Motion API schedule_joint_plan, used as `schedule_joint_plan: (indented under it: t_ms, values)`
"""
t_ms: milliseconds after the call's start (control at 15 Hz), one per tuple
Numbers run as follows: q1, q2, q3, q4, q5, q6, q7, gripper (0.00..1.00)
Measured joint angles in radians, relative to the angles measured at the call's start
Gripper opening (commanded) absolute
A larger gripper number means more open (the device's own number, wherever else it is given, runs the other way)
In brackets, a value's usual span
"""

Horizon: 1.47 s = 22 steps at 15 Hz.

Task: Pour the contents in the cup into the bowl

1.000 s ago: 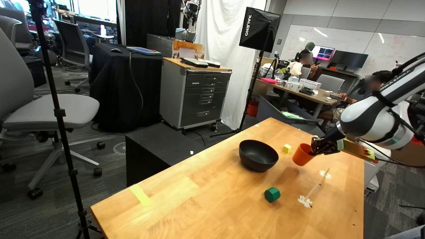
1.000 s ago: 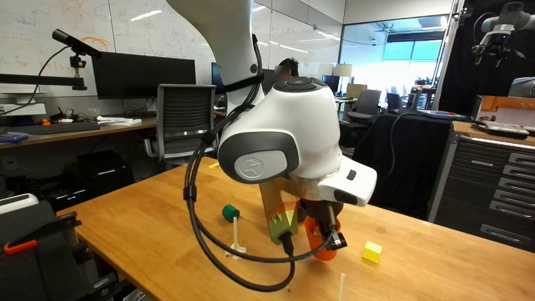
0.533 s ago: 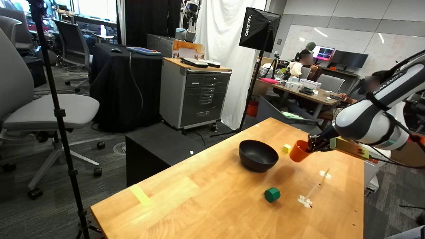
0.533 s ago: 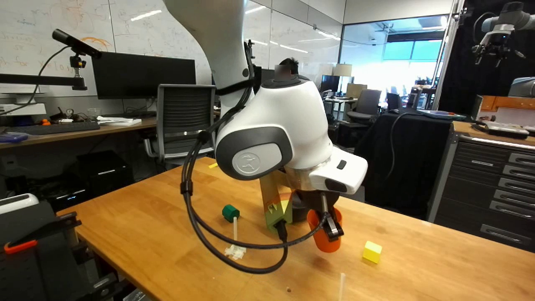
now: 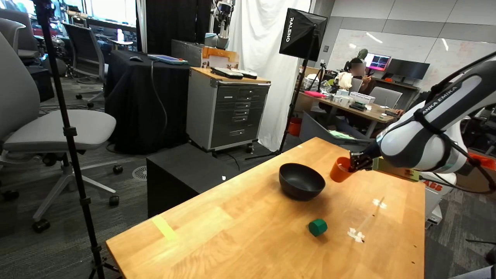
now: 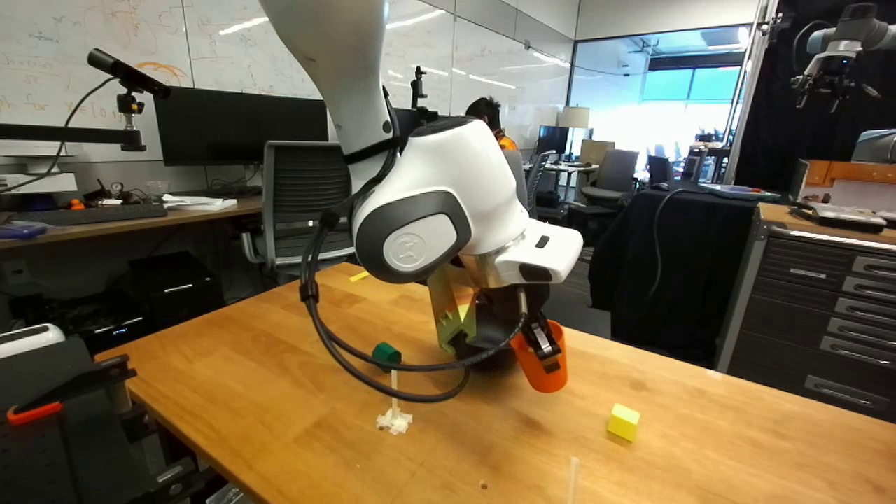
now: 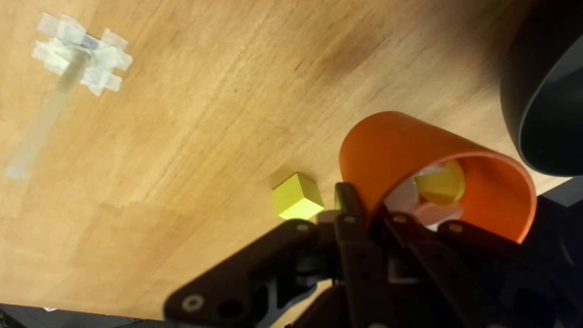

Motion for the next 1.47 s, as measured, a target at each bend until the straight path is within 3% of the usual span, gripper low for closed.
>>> schedule_joint_plan:
  t_ms: [600, 1067, 1467]
  values:
    - [0.353, -0.006, -0.304, 0.038, 0.116, -0.017, 0.069, 0.07]
    - [0.653, 0.097, -0.568, 0.137, 0.174, -0.155, 0.177, 0.06]
    - [0.79, 0.252, -0.676, 0.23, 0.148, -0.243, 0.328, 0.06]
